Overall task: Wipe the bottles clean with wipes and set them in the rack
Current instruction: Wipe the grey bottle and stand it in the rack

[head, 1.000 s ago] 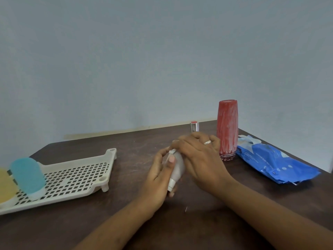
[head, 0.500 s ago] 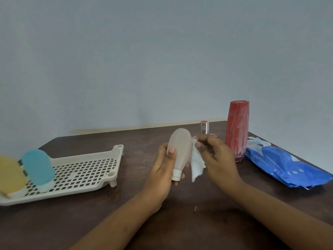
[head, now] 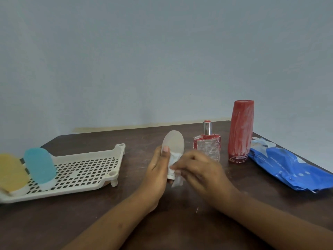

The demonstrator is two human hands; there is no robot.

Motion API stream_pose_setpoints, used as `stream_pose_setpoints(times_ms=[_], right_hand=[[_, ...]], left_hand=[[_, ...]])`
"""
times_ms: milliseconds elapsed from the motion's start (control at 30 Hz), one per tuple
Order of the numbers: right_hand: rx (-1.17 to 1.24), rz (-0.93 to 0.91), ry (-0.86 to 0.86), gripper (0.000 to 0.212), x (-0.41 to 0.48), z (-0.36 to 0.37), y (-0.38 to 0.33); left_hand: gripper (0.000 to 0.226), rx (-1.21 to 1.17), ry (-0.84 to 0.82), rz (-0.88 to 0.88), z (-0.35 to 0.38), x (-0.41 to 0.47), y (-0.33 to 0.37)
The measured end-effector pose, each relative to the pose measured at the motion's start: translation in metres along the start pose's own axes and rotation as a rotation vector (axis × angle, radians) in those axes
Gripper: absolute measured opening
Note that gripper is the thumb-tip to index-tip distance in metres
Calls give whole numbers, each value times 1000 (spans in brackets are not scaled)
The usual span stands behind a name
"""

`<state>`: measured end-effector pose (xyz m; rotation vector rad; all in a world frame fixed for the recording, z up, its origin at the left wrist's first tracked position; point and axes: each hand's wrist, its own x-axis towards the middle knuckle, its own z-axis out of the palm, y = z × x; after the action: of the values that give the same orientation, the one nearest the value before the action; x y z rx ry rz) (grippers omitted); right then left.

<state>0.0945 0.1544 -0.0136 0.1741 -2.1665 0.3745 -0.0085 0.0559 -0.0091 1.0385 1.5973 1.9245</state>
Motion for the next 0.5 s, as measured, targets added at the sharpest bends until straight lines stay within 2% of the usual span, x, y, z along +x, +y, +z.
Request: stream_pose_setpoints(times_ms=[100,200,333,400,500], right_hand=[[-83,-120,-126,21,-1,2,-6],[-135,-54,-32,21,2,0,1],[-185,122,157,18,7,-7,16],[-172,150,181,17,7,-6,16],[-125,111,121,21,4,-1,12]], left_hand=[[35,-3,8,-38,-2,2,0],[45,-34,-6,-55,-1,1,0],[55,49,-140,-55,4,-5,-1],[53,59,-171,-51,6,-7,-1],[56,40,-162,-44,4,-6,-2]])
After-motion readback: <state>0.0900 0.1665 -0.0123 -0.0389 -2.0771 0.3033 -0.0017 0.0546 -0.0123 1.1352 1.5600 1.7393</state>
